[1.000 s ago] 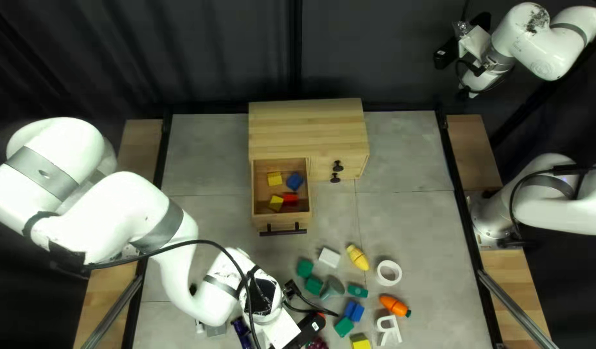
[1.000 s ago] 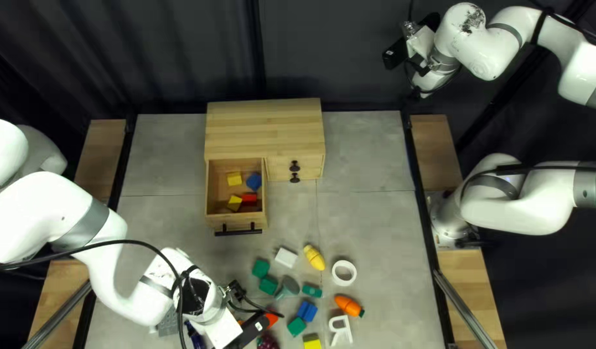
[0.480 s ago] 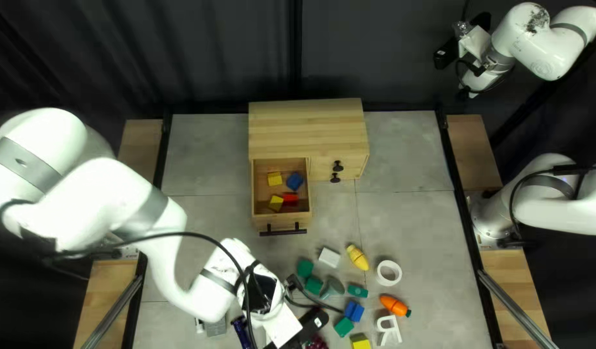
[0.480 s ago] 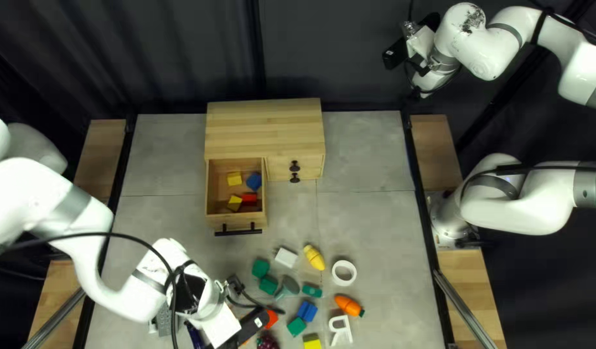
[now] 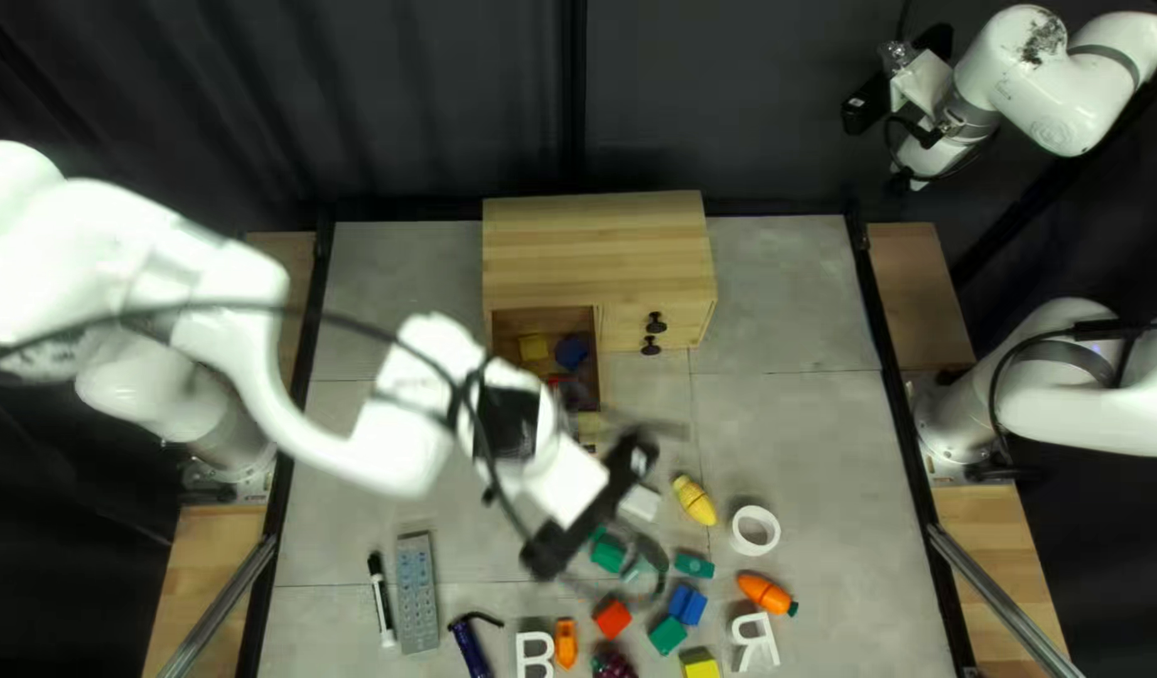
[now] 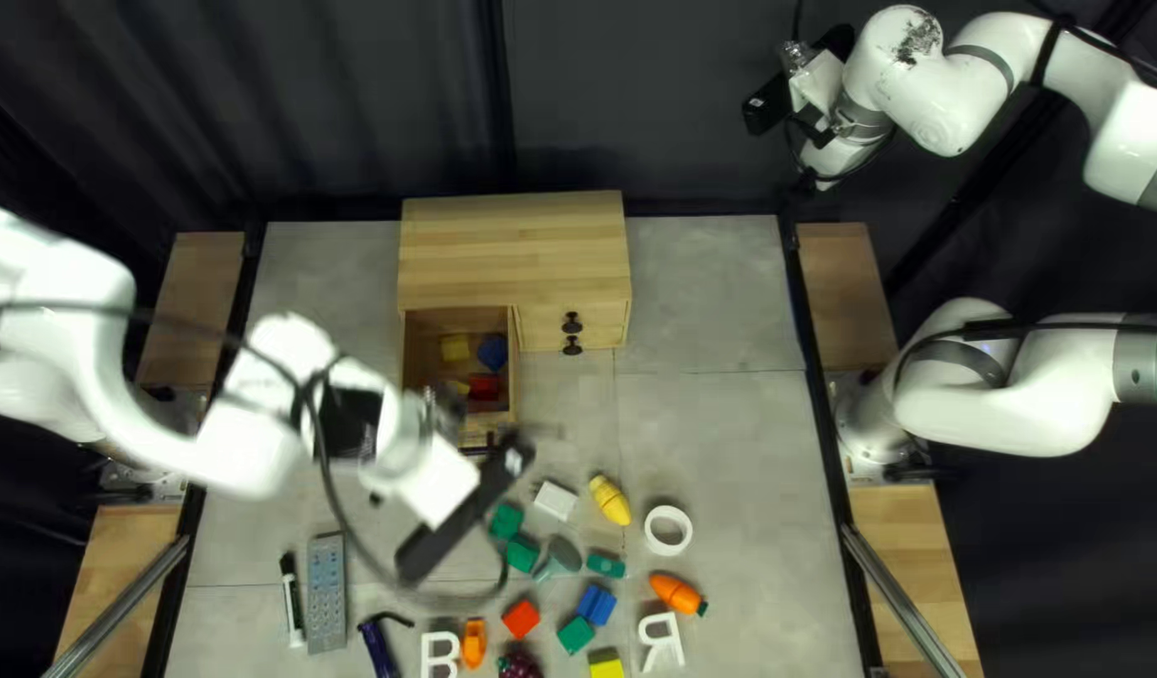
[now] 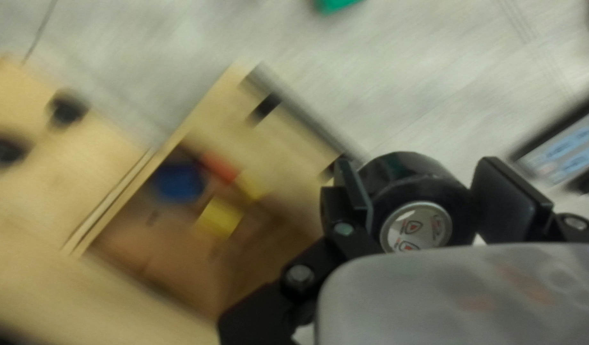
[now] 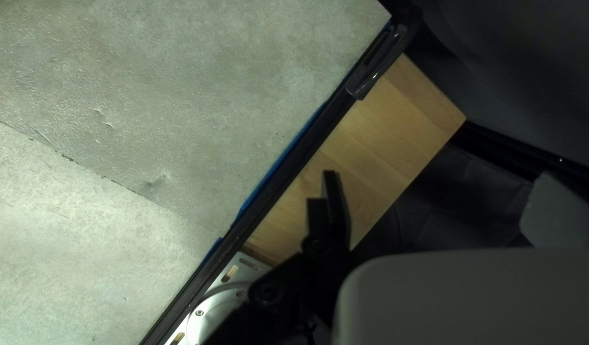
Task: Open drawers and place objects into drawer and close
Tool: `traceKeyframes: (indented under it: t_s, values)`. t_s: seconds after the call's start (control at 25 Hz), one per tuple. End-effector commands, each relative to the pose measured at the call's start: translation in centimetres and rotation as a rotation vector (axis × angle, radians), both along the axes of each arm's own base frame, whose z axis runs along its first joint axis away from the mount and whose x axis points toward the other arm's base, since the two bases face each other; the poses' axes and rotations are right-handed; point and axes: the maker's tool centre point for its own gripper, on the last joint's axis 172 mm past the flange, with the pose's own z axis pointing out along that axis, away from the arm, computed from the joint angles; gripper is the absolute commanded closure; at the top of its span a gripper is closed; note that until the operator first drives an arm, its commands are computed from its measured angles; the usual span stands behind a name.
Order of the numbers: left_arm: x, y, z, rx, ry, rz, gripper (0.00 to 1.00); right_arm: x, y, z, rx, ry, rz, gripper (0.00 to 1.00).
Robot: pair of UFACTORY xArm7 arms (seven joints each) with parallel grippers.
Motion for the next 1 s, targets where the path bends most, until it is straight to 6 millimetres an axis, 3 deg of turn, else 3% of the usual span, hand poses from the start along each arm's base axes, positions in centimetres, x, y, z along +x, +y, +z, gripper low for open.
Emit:
traceKeyframes:
  t_s: [0.04, 0.08, 0.12, 0.32, 0.52, 0.8, 1.0]
  values:
    - [0.3, 3.1, -1.2, 0.022, -0.023, 0.08, 0.91, 0.0, 0.0, 0.0, 0.0, 0.0, 0.0, 0.0]
    - [0.3, 3.2, -1.4, 0.021, -0.024, 0.085, 0.27, 0.0, 0.0, 0.0, 0.0, 0.0, 0.0, 0.0]
    - [0.3, 3.2, -1.9, 0.018, -0.027, 0.099, 0.0, 0.0, 0.0, 0.0, 0.0, 0.0, 0.0, 0.0]
    - [-0.2, 3.2, -2.6, -0.001, -0.054, 0.192, 0.0, 0.0, 0.0, 0.0, 0.0, 0.0, 0.0, 0.0]
    - [-0.7, 0.2, -2.0, 0.006, -0.052, 0.238, 0.0, 0.0, 0.0, 0.0, 0.0, 0.0, 0.0, 0.0]
    - [-2.0, -9.3, -2.7, -0.061, -0.008, 0.173, 0.0, 0.0, 0.0, 0.0, 0.0, 0.0, 0.0, 0.0]
    - [-2.4, -16.4, -6.0, -0.151, 0.04, -0.034, 0.0, 0.0, 0.0, 0.0, 0.0, 0.0, 0.0, 0.0]
